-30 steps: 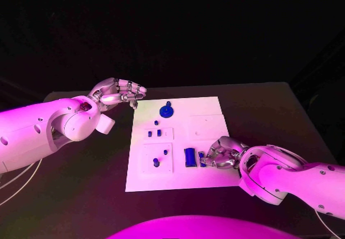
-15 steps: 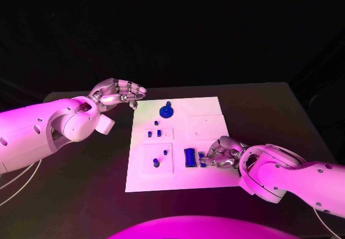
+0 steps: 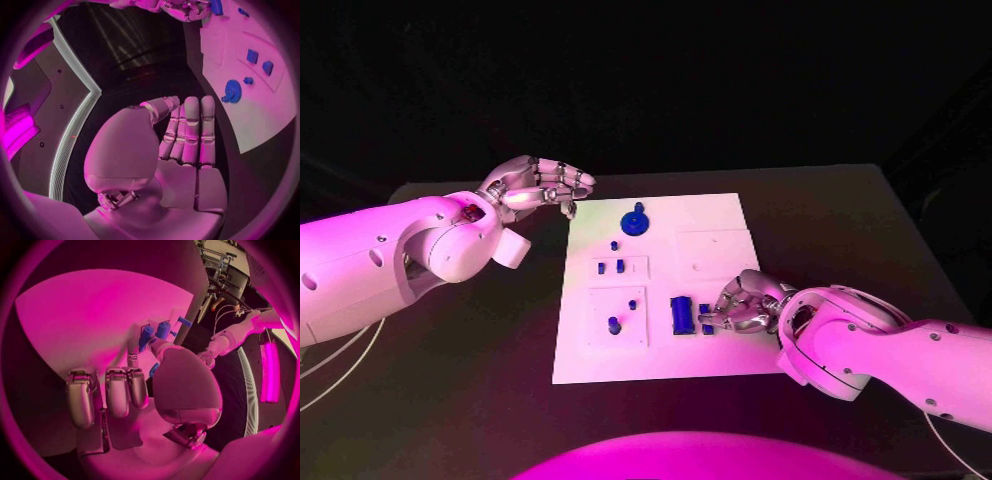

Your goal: Assemble the parts on the task board

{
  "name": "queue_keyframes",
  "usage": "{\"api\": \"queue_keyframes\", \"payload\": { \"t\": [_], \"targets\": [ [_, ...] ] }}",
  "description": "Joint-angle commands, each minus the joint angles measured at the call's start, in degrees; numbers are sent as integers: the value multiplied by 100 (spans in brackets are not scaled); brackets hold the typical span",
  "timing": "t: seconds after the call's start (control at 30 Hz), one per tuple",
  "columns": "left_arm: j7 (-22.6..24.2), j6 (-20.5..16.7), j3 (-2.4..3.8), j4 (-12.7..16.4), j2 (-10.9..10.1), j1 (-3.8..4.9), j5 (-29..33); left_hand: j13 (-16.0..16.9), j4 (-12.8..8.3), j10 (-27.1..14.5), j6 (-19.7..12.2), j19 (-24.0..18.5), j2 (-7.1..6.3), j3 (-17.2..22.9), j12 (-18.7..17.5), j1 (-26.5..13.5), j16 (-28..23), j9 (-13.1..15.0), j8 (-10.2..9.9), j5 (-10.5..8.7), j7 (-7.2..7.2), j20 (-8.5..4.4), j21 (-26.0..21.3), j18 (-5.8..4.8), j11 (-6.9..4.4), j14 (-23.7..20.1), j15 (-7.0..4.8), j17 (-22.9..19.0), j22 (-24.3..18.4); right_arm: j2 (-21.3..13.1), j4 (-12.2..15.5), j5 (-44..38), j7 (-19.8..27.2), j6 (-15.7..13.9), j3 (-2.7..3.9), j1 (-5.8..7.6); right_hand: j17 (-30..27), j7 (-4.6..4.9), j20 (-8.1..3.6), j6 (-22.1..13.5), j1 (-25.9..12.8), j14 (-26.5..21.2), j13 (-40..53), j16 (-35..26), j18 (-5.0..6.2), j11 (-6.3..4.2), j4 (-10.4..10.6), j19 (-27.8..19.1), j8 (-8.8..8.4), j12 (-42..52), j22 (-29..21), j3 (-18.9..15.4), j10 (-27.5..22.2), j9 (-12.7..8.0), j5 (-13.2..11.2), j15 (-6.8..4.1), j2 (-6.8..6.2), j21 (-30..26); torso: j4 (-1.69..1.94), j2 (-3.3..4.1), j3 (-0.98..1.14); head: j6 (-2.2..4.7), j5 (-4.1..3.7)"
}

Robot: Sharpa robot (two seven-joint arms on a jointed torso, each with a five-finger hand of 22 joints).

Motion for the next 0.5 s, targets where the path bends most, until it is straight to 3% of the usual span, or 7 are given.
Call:
{"api": "queue_keyframes", "payload": {
  "t": [0.03,0.5],
  "targets": [
    [22,76,4,10,12,3,-10,-6,-13,-33,-44,-38,32,45,22,12,24,-7,25,24,-3,2,14,93,-15,-52,-5,-6,7,20,-60,-6,29,-13,-10,-11,1326,0,-31,32,-57,560,1445,24,-81,-38,73,610,36,38,1510,-80,534,12,-33,-35,1,25,-2,1,2,7,-2],
    [18,75,4,4,21,3,-23,-13,-41,-32,-44,-50,48,92,27,26,18,-13,29,20,1,-3,46,93,-13,-57,-6,-13,30,66,-185,-16,74,32,-9,-8,1329,-13,-37,21,-43,560,1446,25,-81,-48,71,610,61,39,1510,-270,534,32,-40,-42,-92,25,-8,-7,-3,-8,0]
  ]
}}
